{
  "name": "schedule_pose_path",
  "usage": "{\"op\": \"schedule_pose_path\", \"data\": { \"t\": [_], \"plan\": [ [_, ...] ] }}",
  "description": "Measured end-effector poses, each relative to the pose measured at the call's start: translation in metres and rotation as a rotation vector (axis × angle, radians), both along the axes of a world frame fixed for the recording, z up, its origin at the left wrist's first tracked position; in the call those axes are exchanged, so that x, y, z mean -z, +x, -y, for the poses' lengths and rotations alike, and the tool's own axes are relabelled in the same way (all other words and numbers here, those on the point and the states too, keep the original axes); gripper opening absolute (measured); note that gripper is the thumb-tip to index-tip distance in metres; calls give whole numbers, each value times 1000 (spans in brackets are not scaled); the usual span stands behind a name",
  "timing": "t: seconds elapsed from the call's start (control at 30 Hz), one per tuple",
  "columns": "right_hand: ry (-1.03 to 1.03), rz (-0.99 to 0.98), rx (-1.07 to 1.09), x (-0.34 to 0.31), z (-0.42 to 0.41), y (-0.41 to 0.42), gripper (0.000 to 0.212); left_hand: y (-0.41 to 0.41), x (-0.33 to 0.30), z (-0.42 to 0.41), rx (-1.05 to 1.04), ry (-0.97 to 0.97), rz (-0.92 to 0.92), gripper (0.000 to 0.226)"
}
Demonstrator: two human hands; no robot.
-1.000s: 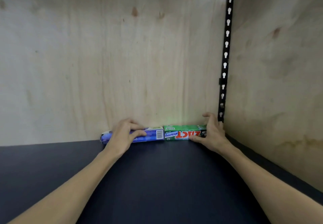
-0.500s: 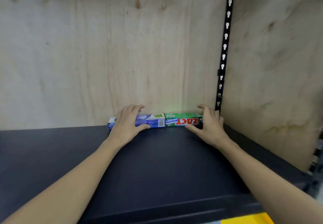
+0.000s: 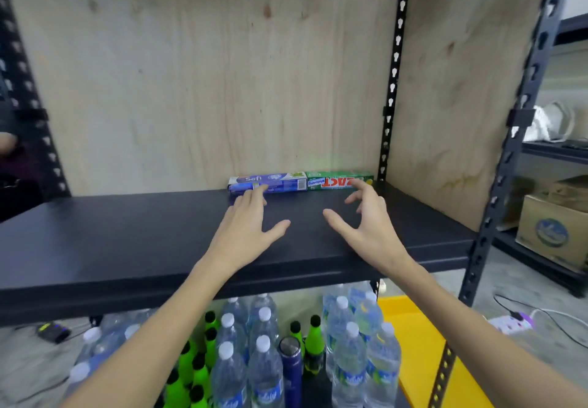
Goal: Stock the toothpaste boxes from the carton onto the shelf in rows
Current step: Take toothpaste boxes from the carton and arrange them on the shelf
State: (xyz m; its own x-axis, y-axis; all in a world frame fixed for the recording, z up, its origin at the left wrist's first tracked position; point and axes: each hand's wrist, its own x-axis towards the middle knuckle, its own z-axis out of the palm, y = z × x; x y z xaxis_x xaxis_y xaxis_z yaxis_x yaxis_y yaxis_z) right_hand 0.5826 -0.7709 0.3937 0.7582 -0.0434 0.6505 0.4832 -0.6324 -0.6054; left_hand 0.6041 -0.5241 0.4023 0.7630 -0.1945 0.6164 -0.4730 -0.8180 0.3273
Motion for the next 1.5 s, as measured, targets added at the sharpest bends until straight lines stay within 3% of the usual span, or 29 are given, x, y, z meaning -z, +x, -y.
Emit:
{"op": "schedule_pose_path", "data": {
  "t": [0.13, 0.23, 0.3, 0.5, 0.7, 0.83, 0.93, 1.03, 1.17, 1.33, 1.5],
  "plan": [
    [151, 76, -44, 39, -35, -71, 61, -73, 34, -3, -41, -111, 127, 64],
    [181, 74, -71, 91, -59, -111, 60, -128, 95, -11, -148, -118, 248, 63],
    [189, 31, -76, 136, -73, -132, 61, -157, 144, -22, -153, -168, 220, 60],
    [150, -306, -57, 281, -98, -183, 66, -211, 285, -66, -178, -167, -208, 53],
    [65, -654, -4, 387, -103, -207, 83, -232, 367, -107, -243, -139, -528, 51],
    [-84, -768, 57, 435, -103, -213, 82, -234, 415, -122, -228, -130, -738, 62],
    [-185, -867, 125, 461, -99, -205, 81, -232, 447, -124, -223, -153, -905, 72],
    [-209, -965, 143, 479, -96, -195, 81, -232, 476, -120, -288, -323, -1083, 94],
    [-163, -1030, 92, 495, -96, -188, 74, -240, 511, -108, -436, -581, -1118, 119],
    [-125, -969, 111, 499, -99, -189, 61, -245, 507, -96, -465, -570, -1087, 106],
    [32, -958, 125, 491, -97, -186, 44, -254, 508, -105, -455, -573, -1031, 70]
  ]
}}
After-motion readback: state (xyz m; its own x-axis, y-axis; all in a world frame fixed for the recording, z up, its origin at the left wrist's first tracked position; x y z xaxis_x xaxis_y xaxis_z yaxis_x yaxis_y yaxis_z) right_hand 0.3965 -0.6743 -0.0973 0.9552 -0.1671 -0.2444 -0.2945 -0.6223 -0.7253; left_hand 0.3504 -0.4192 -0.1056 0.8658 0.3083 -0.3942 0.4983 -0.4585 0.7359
